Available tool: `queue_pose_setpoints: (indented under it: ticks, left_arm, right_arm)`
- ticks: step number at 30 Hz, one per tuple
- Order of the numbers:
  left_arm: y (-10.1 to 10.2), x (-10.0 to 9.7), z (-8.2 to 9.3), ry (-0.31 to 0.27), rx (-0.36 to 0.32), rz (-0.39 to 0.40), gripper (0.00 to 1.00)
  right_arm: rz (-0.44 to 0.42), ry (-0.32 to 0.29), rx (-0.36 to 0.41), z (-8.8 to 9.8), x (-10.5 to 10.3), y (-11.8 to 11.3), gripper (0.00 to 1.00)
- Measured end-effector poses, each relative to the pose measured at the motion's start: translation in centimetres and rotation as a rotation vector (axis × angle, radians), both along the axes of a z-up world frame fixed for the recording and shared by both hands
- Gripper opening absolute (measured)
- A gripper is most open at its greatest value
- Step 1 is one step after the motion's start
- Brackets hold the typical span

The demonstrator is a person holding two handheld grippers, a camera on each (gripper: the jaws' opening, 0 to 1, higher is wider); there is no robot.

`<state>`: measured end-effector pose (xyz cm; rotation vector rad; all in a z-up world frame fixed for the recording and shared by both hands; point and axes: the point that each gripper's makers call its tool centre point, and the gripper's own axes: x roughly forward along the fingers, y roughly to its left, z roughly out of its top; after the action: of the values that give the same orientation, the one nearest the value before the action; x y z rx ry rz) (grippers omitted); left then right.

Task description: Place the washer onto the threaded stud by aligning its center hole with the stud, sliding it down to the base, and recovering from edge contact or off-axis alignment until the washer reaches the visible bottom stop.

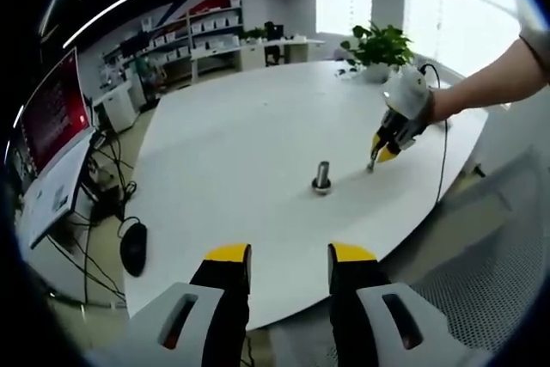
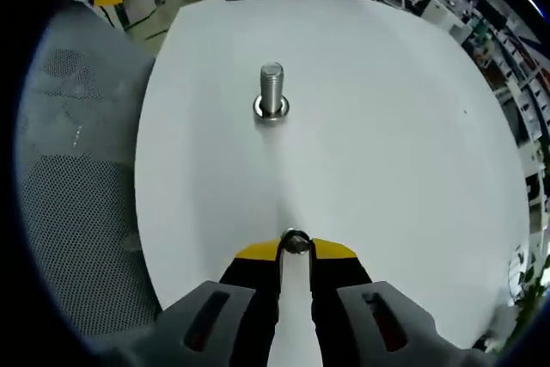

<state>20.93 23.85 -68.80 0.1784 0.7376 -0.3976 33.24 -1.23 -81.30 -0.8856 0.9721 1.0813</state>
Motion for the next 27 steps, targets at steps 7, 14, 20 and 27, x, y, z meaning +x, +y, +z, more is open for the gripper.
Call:
queue_pose_setpoints:
  ticks: [7,14,20,27]
  left_arm:
    - [0.2,0.0,0.0,0.004,-0.003,0.009,0.34]
    - [0.2,0.0,-0.2,0.014,0.005,0.008,0.34]
    - [0.2,-0.1,-0.6,0.032,0.006,0.005,0.34]
    - [0.2,-0.2,-0.6,0.035,-0.007,0.015,0.34]
  right_arm:
    - [-0.004,0.015,-0.014,-1.6,0.0,-0.2,0.14]
    - [-0.041,-0.006,0.045,-1.0,0.7,0.4,0.23]
    - [-0.089,-0.023,0.099,-0.4,0.8,-0.4,0.25]
    - [-0.242,-0.039,0.266,2.8,0.7,-1.3,0.31]
